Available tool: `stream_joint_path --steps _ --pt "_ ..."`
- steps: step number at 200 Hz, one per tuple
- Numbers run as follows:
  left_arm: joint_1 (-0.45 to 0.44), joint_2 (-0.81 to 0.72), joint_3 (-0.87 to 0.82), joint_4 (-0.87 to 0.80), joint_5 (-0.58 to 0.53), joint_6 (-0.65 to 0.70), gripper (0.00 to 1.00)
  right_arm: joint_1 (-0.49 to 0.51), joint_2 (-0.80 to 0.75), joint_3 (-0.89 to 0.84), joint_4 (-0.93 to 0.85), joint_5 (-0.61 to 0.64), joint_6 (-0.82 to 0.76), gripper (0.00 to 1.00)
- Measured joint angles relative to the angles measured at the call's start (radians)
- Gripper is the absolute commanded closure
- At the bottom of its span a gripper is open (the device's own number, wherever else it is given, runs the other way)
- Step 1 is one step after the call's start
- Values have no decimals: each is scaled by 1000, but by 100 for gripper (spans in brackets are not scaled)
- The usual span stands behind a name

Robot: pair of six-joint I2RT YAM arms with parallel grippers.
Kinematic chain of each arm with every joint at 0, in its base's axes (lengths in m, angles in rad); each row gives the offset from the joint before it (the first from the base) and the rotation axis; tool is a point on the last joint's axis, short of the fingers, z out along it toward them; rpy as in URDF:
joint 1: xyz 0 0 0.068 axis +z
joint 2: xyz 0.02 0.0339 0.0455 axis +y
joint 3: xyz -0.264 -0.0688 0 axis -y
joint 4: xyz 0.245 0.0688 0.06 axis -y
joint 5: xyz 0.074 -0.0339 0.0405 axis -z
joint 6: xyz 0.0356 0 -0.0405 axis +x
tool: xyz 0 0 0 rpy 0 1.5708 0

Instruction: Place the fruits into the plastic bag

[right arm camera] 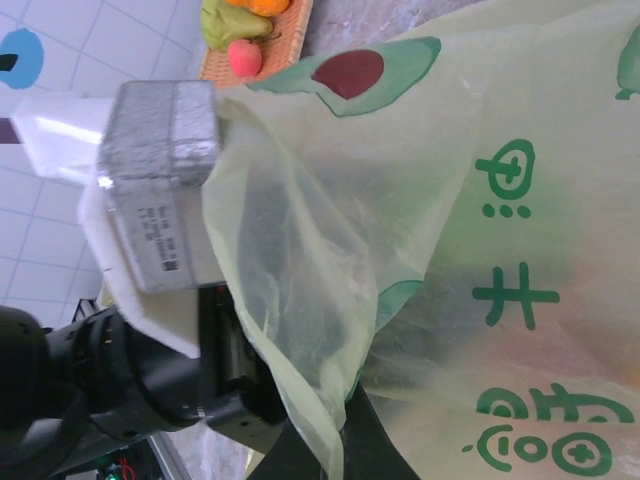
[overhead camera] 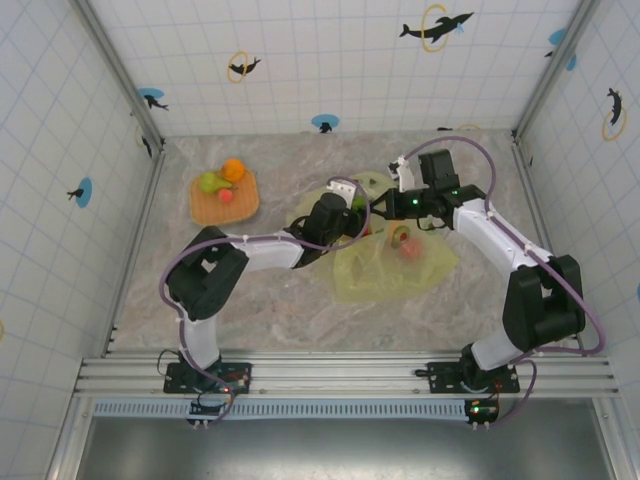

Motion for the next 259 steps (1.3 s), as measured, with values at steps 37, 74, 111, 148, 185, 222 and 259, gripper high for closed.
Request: stream_joint_path --steps 37,74,111,148,185,222,259 --pt "0 63 35 29 15 -12 31 -9 0 0 14 -10 11 100" --pt "0 69 42 32 15 -9 22 -25 0 0 14 -11 16 100" --pt "0 68 42 31 22 -4 16 -32 0 -8 17 -12 15 100" --pt "0 29 27 15 27 -2 15 -35 0 -17 29 -19 16 100" --pt "0 -51 -13 -23 38 -2 19 -40 0 -19 31 -12 14 100" --pt "0 -174 -93 -85 58 -3 20 -40 0 -21 27 35 5 100" --pt "0 -343 -204 -193 69 -3 21 -37 2 -21 13 90 -4 100"
